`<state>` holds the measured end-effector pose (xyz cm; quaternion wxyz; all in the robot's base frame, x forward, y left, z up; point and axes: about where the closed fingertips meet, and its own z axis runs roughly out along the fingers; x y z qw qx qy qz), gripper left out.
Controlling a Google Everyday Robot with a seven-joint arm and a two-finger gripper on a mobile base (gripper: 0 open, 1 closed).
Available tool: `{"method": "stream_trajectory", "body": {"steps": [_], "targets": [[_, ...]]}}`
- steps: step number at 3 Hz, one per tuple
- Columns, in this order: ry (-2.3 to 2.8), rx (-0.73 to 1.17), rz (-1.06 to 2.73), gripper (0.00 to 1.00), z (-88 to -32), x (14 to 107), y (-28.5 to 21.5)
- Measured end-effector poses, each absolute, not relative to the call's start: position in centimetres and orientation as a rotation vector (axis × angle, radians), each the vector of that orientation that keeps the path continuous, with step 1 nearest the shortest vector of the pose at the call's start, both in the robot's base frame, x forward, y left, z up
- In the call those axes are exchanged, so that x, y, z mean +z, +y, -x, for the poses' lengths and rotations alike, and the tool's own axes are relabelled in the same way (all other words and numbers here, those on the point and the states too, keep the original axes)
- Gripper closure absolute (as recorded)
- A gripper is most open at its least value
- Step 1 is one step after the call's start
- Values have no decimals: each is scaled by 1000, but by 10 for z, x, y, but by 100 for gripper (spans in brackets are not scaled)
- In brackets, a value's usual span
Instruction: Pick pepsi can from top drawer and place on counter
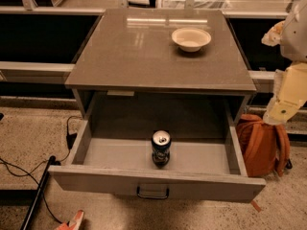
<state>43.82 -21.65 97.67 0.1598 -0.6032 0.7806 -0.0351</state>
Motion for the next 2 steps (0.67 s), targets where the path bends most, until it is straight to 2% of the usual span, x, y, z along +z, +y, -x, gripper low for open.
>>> {"method": "stream_trajectory", "body": {"steps": [1,2], "targets": [[2230,-100,1724,0,-438,977,-217],[2215,-1,1754,0,-445,955,-202]]}}
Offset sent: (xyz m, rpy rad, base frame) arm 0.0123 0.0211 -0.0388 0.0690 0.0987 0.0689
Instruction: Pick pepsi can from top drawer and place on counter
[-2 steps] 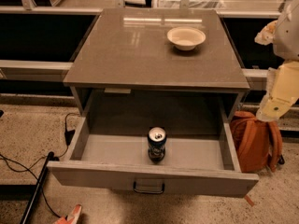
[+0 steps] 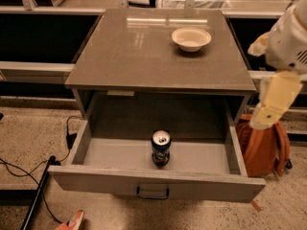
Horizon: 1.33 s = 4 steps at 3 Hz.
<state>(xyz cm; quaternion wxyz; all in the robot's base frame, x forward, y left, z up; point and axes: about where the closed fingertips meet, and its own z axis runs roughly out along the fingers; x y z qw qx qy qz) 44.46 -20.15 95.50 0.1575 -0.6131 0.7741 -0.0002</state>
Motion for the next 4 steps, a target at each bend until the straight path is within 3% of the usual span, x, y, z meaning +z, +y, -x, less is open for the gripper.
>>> {"method": "stream_trajectory", "body": {"steps": [2,4], "targets": [[2132,312,1719,0,-430,803,-139],[2104,300,1634,0,-456,799,-131]]}}
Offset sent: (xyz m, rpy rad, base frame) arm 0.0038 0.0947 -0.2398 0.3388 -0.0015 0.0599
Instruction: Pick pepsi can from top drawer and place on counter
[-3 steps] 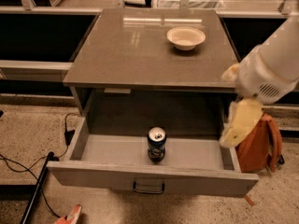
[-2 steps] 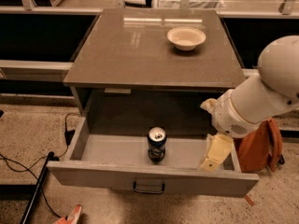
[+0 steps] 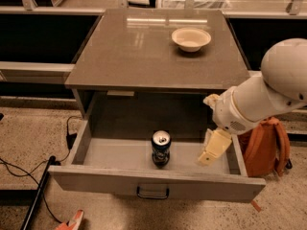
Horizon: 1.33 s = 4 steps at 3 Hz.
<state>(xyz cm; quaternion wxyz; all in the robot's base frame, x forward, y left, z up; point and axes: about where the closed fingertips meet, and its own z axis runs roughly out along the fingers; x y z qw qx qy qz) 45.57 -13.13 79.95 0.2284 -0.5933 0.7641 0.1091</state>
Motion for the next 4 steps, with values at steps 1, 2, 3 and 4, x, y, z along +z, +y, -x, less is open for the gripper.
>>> {"method": "stream_trajectory", "body": {"steps": [1,2,3,4], "targets": [[2013,340,1519,0,-497,781,-115],[1896,383,1429,0,-533,753,-93],[1827,425,1412,0,-546,735,-83],[1741,462,1449,0,-550,720,-62]]}}
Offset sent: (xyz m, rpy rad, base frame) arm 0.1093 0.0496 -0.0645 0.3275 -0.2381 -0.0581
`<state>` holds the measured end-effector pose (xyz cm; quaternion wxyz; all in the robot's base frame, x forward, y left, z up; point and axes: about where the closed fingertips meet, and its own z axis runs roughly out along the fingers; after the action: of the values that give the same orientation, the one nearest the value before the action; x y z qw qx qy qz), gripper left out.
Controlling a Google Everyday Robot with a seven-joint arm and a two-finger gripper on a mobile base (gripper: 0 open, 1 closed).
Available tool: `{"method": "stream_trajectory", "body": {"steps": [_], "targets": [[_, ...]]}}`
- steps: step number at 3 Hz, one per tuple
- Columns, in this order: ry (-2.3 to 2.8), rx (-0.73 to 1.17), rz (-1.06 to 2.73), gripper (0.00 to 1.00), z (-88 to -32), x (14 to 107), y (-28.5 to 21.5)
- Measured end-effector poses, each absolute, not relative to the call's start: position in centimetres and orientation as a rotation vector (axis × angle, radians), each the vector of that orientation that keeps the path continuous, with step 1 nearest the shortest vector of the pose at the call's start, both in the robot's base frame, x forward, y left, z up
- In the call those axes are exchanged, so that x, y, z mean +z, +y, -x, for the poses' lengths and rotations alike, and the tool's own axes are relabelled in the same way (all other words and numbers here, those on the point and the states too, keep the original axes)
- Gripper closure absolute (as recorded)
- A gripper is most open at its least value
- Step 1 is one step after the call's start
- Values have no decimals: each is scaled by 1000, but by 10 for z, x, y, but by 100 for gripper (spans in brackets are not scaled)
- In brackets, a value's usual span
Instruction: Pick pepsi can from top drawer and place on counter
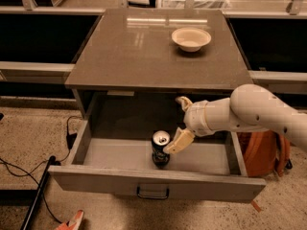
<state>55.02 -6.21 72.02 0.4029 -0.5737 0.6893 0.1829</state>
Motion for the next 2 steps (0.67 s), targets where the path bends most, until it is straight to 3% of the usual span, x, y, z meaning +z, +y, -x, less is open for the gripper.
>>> {"method": "stream_trajectory", "body": {"steps": [2], "targets": [[1614,508,1518,0,-550,698,-28]]}}
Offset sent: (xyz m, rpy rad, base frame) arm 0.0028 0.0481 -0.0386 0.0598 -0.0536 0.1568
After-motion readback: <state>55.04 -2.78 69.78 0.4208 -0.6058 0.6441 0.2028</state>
